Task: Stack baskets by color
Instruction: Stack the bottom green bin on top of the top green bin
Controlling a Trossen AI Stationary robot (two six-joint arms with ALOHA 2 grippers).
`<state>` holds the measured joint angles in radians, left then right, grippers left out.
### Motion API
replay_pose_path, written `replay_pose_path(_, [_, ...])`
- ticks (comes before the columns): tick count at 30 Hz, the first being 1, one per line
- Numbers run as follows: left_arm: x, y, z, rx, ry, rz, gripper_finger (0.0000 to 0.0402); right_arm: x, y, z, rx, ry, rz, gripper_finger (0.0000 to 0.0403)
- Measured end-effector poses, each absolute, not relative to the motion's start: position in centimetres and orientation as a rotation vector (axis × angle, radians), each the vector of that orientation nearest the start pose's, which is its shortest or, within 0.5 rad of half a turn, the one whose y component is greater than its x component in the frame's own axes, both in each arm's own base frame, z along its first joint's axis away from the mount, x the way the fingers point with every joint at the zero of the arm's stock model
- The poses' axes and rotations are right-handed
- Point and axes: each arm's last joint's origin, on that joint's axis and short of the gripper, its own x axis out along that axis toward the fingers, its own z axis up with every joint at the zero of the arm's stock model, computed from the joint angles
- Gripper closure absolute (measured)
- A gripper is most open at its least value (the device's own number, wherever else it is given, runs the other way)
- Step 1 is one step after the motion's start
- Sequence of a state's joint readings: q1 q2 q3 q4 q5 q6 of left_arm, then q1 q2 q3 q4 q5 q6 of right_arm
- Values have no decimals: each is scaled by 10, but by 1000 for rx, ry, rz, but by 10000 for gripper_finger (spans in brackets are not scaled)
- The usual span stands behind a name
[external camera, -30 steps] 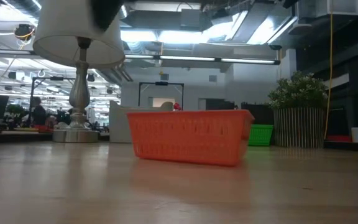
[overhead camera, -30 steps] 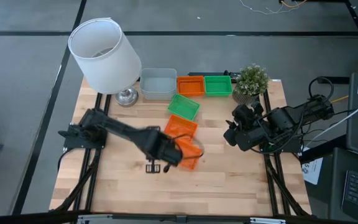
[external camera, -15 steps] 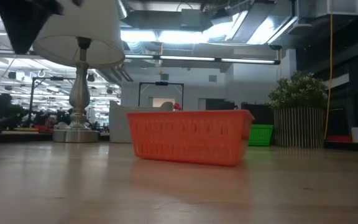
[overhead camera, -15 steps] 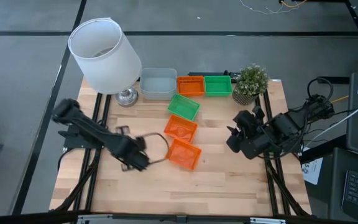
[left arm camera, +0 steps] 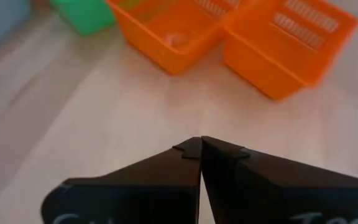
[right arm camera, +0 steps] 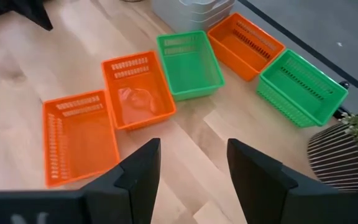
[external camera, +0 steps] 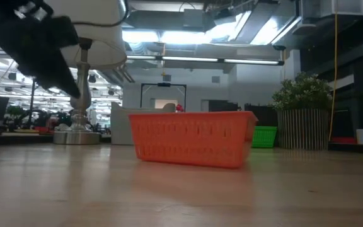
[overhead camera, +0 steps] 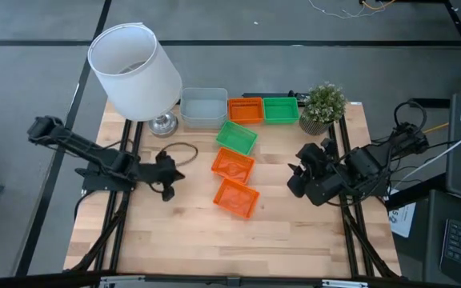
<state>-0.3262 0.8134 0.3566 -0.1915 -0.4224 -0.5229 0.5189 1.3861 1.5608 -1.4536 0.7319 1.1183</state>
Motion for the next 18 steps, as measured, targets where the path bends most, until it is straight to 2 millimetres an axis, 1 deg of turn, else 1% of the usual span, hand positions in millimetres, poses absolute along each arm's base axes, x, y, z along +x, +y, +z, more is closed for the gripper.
replay_pose_path(2, [151, -33, 175, -258, 520, 228, 401, 211, 94, 378, 274, 769, -704, 218])
replay_pose_path(5, [150, -24, 167, -220, 438, 191, 401, 217, 89, 376, 276, 773, -727, 218])
replay_pose_path(9, [145, -10, 152, -181, 390, 164, 401, 226, 81, 373, 272, 794, -749, 218])
replay_pose_path(10, [144, -7, 150, -192, 390, 154, 401, 228, 79, 372, 283, 801, -747, 218])
replay_pose_path(13, [138, -6, 149, -187, 379, 54, 401, 231, 77, 371, 301, 830, -728, 218])
replay_pose_path(16, [134, -7, 156, -126, 306, 6, 401, 231, 75, 371, 312, 841, -729, 218])
replay_pose_path(18, [131, -7, 156, -90, 284, -3, 401, 232, 73, 371, 317, 841, -734, 218])
